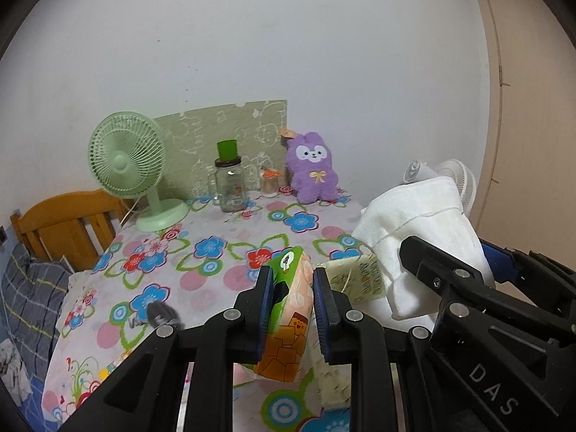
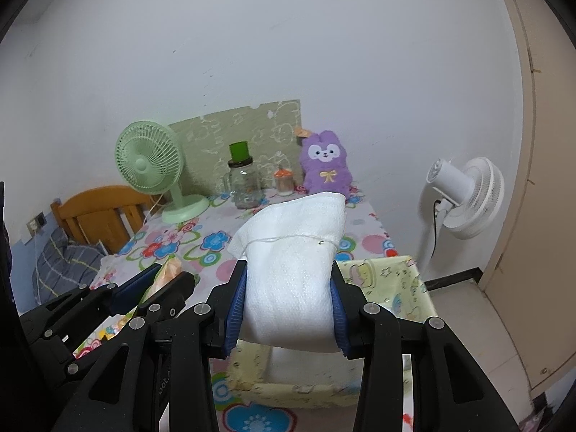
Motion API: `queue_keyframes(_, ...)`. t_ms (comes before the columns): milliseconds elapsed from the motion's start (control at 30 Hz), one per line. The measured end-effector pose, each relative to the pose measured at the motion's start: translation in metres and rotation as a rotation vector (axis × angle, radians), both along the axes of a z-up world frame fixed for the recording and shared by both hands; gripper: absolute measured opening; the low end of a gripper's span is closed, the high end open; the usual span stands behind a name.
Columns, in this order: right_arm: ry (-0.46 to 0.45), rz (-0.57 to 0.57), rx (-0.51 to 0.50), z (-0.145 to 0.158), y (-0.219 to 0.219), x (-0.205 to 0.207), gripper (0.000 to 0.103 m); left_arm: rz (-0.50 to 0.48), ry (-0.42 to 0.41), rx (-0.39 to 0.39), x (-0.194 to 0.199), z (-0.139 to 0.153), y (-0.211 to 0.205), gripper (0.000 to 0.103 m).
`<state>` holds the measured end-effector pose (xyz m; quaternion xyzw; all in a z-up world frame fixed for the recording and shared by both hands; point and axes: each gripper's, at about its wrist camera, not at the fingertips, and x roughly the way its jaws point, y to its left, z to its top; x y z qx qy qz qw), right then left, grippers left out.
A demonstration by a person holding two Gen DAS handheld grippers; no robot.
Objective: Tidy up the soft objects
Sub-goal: 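Carry the white cloth with the right gripper while the left carries the green box to the yellow box, then drop the white cloth into the yellow box with the right gripper while the left releases the green box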
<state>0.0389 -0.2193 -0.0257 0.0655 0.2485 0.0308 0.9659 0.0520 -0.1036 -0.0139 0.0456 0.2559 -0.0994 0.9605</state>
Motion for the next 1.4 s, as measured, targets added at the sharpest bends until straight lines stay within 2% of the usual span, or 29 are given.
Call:
queue_keyframes(467,0.025,-0.051,-0.016,-0.009,-0.04,0.022,0.044,-0.113,0.017,0.022,0.027,-0.01,-0.049,0.021)
queue_keyframes(867,0.094,-0.07,0.005,-0.038,-0.065,0.049,0.044,-0.175,0.083,0.048,0.058,-0.038,-0.077,0.025)
queue_keyframes(1033,0.135,-0.068,0.006,-0.052,-0.068,0.058,0.044,-0.164,0.131,0.07,0.07,-0.053,-0.08,0.059)
queue_keyframes(1233,0.173,-0.072,0.016,-0.065,-0.071,0.065,0.044,-0.134,0.162,0.088,0.073,-0.06,-0.076,0.075)
queue_keyframes(1300,0.179,-0.07,0.031,-0.068,-0.072,0.067,0.048,-0.148,0.17,0.077,0.073,-0.06,-0.074,0.083)
queue_keyframes(1333,0.181,-0.068,0.043,-0.068,-0.072,0.068,0.048,-0.152,0.171,0.075,0.072,-0.059,-0.074,0.084)
queue_keyframes(1400,0.179,-0.073,0.047,-0.068,-0.073,0.069,0.054,-0.152,0.166,0.077,0.071,-0.058,-0.074,0.087)
